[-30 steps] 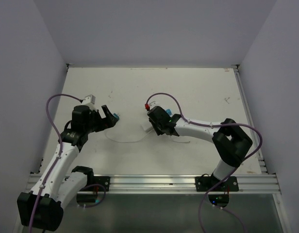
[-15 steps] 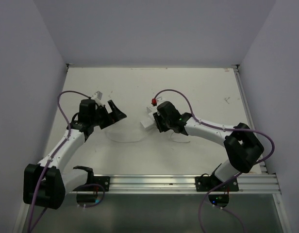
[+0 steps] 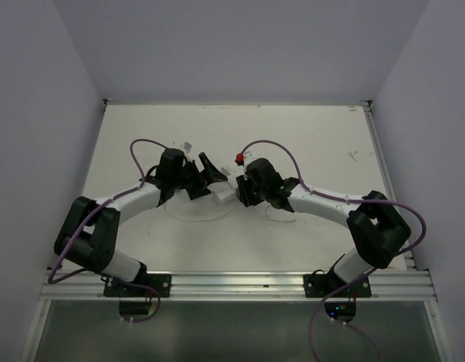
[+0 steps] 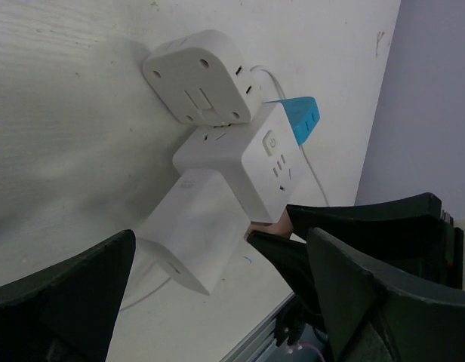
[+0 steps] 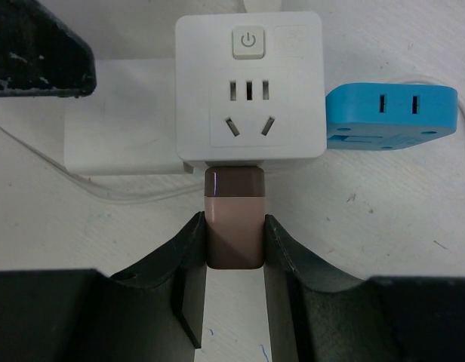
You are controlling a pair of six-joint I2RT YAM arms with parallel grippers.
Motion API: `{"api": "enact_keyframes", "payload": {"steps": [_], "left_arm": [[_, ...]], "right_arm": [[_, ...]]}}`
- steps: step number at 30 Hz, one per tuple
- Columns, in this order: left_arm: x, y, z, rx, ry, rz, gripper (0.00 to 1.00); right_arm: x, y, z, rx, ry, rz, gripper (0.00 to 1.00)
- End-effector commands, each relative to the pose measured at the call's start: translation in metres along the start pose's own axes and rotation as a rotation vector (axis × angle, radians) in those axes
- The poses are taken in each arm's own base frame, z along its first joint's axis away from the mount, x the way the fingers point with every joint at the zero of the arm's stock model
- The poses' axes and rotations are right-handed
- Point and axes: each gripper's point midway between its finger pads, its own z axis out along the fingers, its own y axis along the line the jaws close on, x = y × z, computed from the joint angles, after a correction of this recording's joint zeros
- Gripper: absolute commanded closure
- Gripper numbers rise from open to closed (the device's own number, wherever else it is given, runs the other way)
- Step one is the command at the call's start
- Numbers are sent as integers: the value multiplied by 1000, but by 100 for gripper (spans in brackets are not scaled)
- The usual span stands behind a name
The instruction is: Pull the plug off the socket
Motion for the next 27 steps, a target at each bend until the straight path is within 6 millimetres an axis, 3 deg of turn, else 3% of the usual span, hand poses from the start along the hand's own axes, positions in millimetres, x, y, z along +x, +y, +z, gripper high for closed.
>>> {"api": "enact_keyframes", "payload": {"steps": [1, 7, 14, 22, 27], "left_arm": [[-15, -25, 6, 95, -62, -69, 0], [-11, -23, 25, 68, -58, -117, 0], [-1, -7, 41, 5, -37, -127, 0], [10, -11, 53, 69, 26, -156, 0], [3, -19, 53, 126, -8, -198, 0]], "right_arm": [[-37, 14, -8, -68, -138, 34, 100], [-35, 18, -5, -85, -135, 51, 100], [-33, 16, -3, -81, -129, 68, 100], [-35, 15, -3, -112, -149, 83, 100], [-33, 17, -2, -123, -149, 90, 100]]}}
